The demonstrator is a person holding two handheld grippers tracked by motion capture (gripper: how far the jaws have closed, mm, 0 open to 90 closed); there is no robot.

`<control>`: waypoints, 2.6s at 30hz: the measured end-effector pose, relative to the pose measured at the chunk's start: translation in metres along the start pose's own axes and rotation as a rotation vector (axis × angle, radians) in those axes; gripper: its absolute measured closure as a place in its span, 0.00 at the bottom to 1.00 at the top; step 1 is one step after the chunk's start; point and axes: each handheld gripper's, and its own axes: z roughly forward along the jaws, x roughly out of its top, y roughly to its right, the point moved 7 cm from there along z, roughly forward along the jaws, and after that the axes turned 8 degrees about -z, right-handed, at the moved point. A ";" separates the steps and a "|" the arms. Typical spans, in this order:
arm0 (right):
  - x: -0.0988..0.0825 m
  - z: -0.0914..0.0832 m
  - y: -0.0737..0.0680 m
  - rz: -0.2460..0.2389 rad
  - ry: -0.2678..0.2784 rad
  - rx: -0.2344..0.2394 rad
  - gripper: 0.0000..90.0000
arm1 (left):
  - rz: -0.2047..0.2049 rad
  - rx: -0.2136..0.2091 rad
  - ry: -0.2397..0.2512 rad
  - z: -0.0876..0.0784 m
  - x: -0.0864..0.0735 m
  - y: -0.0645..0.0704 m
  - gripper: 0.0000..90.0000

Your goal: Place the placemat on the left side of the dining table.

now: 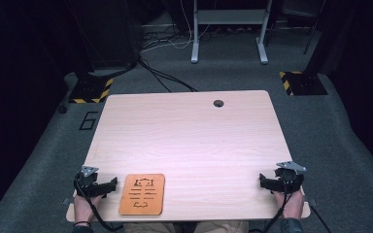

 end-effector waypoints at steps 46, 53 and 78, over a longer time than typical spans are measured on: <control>0.013 -0.014 -0.036 -0.019 0.015 0.091 0.00 | 0.000 0.000 -0.001 0.001 0.001 -0.001 0.00; 0.019 -0.016 -0.052 -0.037 0.022 0.121 0.00 | -0.009 0.000 0.000 0.001 0.001 0.000 0.00; 0.043 -0.019 -0.125 -0.160 0.048 0.236 0.00 | -0.004 0.002 -0.003 0.000 0.001 -0.001 0.00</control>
